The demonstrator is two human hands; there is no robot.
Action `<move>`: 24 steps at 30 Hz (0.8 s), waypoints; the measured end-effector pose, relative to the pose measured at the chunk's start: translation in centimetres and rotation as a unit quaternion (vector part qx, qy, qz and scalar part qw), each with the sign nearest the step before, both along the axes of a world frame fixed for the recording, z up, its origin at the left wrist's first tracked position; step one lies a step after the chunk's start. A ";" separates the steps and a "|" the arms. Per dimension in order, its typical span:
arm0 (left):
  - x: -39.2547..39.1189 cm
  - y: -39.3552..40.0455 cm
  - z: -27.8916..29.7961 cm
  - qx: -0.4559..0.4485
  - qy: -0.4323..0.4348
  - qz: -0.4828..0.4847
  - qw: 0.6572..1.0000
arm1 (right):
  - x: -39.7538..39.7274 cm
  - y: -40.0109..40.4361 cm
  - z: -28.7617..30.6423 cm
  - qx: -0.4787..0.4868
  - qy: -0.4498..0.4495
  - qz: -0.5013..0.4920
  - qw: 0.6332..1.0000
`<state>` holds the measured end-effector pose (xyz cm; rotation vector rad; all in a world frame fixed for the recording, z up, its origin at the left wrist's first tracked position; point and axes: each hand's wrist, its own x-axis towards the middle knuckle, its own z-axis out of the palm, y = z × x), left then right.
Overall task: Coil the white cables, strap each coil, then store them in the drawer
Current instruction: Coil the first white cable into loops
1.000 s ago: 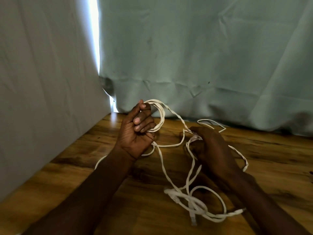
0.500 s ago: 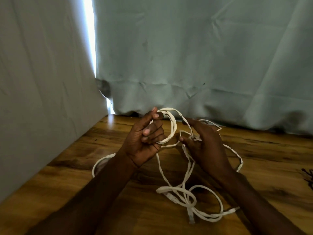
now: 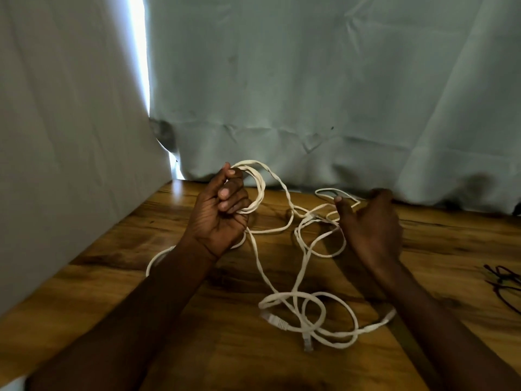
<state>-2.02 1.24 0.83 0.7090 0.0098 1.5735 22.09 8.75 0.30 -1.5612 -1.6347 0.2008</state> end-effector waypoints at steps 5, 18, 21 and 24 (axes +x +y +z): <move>0.7 -0.2 0.4 -0.047 0.087 0.104 0.990 | -0.2 -1.9 1.1 -0.224 0.154 0.229 0.935; 5.5 -0.6 -1.8 -0.035 0.526 0.280 0.802 | -0.6 -1.2 -0.3 -0.337 0.242 0.397 0.819; 5.9 -1.0 -2.2 -0.009 0.556 0.329 0.763 | -0.6 -1.1 -0.3 -0.310 0.269 0.394 0.822; 5.9 -1.0 -1.7 -0.017 0.513 0.338 0.789 | -0.8 -1.3 -0.2 -0.293 0.288 0.394 0.822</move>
